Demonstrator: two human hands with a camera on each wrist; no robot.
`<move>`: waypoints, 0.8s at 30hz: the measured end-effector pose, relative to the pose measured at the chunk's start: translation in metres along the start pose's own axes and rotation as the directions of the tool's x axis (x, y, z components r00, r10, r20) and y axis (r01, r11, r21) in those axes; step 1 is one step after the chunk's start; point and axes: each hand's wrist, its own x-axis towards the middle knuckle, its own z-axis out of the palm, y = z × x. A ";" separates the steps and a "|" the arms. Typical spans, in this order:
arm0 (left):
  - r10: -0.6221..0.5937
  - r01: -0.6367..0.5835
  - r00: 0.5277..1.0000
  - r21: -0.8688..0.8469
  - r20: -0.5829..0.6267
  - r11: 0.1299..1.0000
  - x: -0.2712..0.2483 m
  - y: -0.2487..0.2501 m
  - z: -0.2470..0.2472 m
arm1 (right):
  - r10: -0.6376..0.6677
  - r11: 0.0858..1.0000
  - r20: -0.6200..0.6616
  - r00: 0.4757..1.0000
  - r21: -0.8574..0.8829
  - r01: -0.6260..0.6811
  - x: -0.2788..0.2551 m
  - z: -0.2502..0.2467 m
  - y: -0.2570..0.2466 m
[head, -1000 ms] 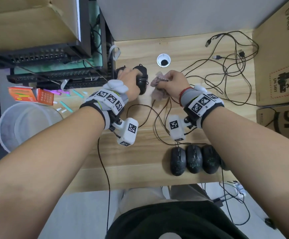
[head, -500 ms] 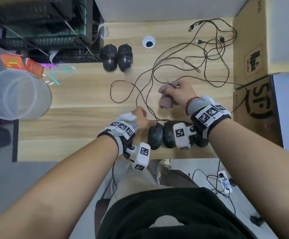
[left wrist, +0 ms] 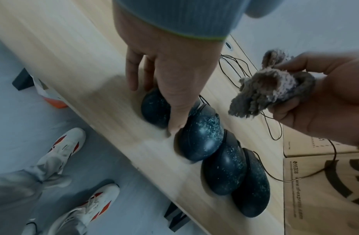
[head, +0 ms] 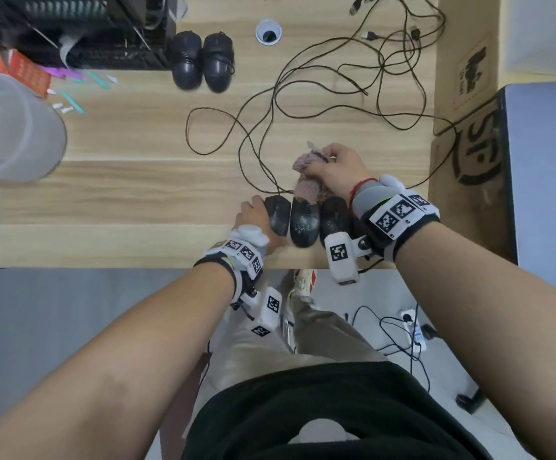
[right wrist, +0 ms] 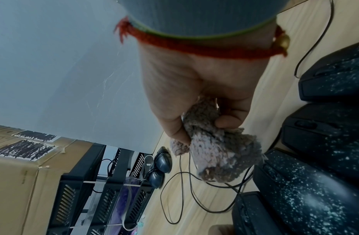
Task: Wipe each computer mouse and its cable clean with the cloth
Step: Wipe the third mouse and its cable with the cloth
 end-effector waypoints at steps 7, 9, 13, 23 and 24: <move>0.017 -0.017 1.000 -0.061 0.008 0.998 0.001 -0.015 -0.037 | -0.020 1.000 0.004 1.000 -0.004 0.020 -0.006 -0.001 0.001; 0.050 -0.050 0.999 -0.078 0.003 0.996 0.000 -0.016 -0.057 | -0.043 0.998 -0.007 0.999 -0.047 0.042 -0.009 0.000 -0.005; 0.138 -0.143 0.989 -0.138 -0.044 0.980 -0.008 -0.012 -0.096 | -0.112 0.990 0.000 0.994 -0.091 0.112 -0.018 0.006 -0.023; 0.239 -0.223 0.967 -0.728 -0.083 0.648 -0.041 0.009 -0.233 | -0.442 0.894 0.023 0.897 0.099 0.438 -0.059 0.022 -0.156; 0.250 -0.206 0.966 -0.765 -0.060 0.611 -0.044 0.010 -0.243 | -0.456 0.888 0.010 0.890 0.069 0.454 -0.060 0.023 -0.166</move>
